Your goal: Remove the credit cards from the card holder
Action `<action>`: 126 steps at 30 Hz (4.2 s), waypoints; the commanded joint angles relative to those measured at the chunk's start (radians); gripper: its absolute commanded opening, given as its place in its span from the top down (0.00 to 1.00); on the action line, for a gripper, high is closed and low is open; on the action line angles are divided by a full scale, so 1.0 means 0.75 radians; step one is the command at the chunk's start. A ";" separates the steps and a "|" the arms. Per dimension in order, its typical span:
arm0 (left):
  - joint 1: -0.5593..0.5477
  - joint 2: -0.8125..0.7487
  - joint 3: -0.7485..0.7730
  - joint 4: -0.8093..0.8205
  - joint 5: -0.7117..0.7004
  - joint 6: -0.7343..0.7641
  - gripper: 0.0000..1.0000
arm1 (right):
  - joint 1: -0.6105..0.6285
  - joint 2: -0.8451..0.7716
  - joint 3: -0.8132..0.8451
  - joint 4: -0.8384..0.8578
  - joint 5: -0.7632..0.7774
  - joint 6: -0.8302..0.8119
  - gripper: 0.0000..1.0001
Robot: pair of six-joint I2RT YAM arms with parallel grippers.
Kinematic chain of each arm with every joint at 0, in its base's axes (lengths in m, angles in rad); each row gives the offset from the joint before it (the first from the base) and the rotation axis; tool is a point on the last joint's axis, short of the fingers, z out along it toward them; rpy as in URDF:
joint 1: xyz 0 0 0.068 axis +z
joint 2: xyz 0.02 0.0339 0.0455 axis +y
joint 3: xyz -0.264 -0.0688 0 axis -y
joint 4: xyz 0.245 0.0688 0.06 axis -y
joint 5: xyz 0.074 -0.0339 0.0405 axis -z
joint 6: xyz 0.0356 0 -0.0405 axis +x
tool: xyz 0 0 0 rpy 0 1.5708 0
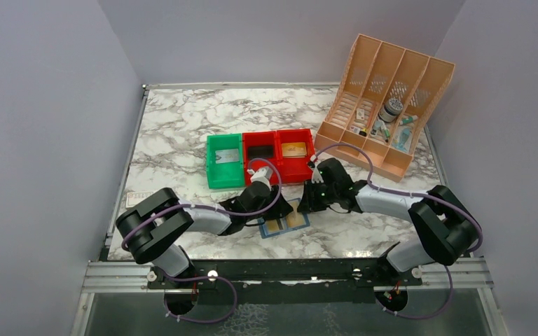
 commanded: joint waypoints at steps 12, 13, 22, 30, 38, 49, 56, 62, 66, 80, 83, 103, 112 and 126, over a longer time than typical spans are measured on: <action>-0.011 0.041 -0.176 -0.005 0.036 -0.132 0.54 | 0.012 0.087 -0.075 -0.017 0.077 0.019 0.82; -0.012 0.031 -0.179 -0.017 0.039 -0.141 0.54 | 0.012 0.089 -0.075 -0.014 0.076 0.020 0.82; -0.062 0.053 -0.065 -0.249 -0.006 -0.116 0.58 | 0.012 0.095 -0.064 -0.022 0.080 0.012 0.82; -0.156 -0.010 0.050 -0.491 -0.144 -0.106 0.60 | 0.012 0.102 -0.058 -0.024 0.083 0.012 0.82; -0.184 -0.007 0.040 -0.485 -0.117 -0.150 0.59 | 0.012 0.111 -0.051 -0.020 0.080 0.006 0.82; -0.217 0.106 0.096 -0.525 -0.198 -0.188 0.59 | 0.012 0.109 -0.056 -0.016 0.073 0.008 0.82; -0.222 0.096 -0.052 -0.224 -0.204 -0.309 0.59 | 0.012 0.126 -0.057 -0.018 0.036 -0.006 0.82; -0.228 0.036 -0.120 -0.092 -0.248 -0.372 0.60 | 0.012 0.127 -0.058 -0.020 0.008 -0.018 0.82; -0.234 0.000 -0.159 -0.005 -0.255 -0.402 0.61 | 0.012 0.142 -0.059 -0.010 -0.018 -0.024 0.83; -0.244 -0.092 -0.211 0.141 -0.300 -0.417 0.68 | 0.011 0.153 -0.095 0.062 -0.096 -0.013 0.83; -0.248 -0.106 -0.226 0.158 -0.328 -0.439 0.71 | 0.012 0.144 -0.101 0.061 -0.094 -0.009 0.83; -0.251 -0.334 -0.215 -0.120 -0.426 -0.272 0.67 | 0.040 -0.046 -0.275 0.105 -0.143 0.099 0.85; -0.251 -0.595 -0.131 -0.505 -0.372 -0.139 0.54 | 0.114 -0.307 -0.321 0.039 -0.103 0.175 0.83; -0.318 -0.434 -0.148 -0.307 -0.158 -0.204 0.53 | 0.138 -0.290 -0.246 -0.012 -0.156 0.119 0.79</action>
